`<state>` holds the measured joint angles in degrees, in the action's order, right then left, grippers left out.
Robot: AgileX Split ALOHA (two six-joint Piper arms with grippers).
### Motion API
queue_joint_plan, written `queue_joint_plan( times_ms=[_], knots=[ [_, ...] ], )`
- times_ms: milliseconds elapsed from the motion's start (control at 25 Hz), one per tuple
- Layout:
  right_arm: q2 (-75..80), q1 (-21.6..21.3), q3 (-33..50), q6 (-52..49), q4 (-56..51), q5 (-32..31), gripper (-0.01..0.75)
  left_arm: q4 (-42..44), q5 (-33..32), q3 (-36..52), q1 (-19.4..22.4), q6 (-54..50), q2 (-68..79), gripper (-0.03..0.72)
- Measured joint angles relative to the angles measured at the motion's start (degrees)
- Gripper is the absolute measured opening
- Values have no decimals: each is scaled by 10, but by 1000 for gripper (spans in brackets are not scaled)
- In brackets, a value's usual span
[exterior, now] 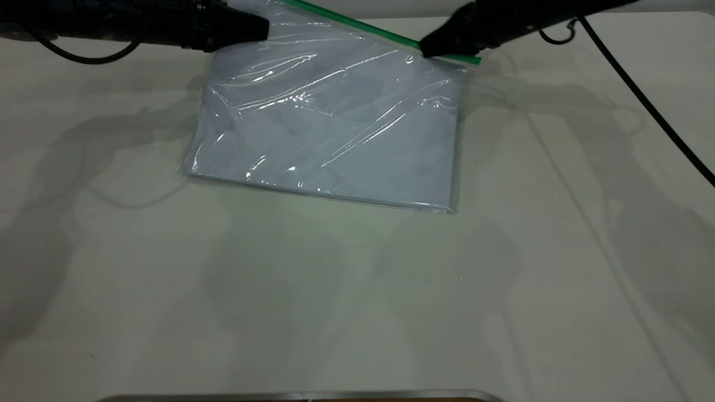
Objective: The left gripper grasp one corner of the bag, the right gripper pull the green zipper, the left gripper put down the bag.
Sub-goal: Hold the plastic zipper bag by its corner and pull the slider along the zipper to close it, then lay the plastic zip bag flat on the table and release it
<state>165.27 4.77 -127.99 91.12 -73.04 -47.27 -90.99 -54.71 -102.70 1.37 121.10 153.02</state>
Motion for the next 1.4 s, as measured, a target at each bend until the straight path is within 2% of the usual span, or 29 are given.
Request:
queue_joint_plan(
  times_ms=[320, 600, 680, 800, 880, 960, 1040, 1240, 1320, 1400],
  knots=[
    [8, -35, -1, -14, 34, -15, 57, 1, 0, 0, 2, 1, 0, 50],
    [8, -40, -1, -17, 40, -15, 71, 1, 0, 0, 2, 1, 0, 50],
    [8, -40, -1, -22, 32, -18, 119, 1, 0, 0, 2, -9, 0, 50],
    [2, -39, -2, -29, 30, -34, 271, 2, 1, 0, 3, -46, 3, 52],
    [-15, -36, -2, -33, 30, -75, 374, 4, 11, 0, 3, -82, 10, 65],
    [-45, -30, -2, -44, 33, -130, 437, 14, 28, 1, 0, -118, 18, 102],
    [-88, -23, -2, -63, 32, -180, 451, 32, 41, 1, -6, -142, 24, 175],
    [-196, -7, -2, -167, 42, -210, 408, 30, 27, 2, -10, -190, 11, 422],
    [-242, -3, -2, -207, 60, -214, 389, 24, 15, 2, -1, -222, -16, 474],
    [-286, 1, -2, -254, 81, -217, 382, 31, 10, 2, 10, -265, -62, 494]
  ],
)
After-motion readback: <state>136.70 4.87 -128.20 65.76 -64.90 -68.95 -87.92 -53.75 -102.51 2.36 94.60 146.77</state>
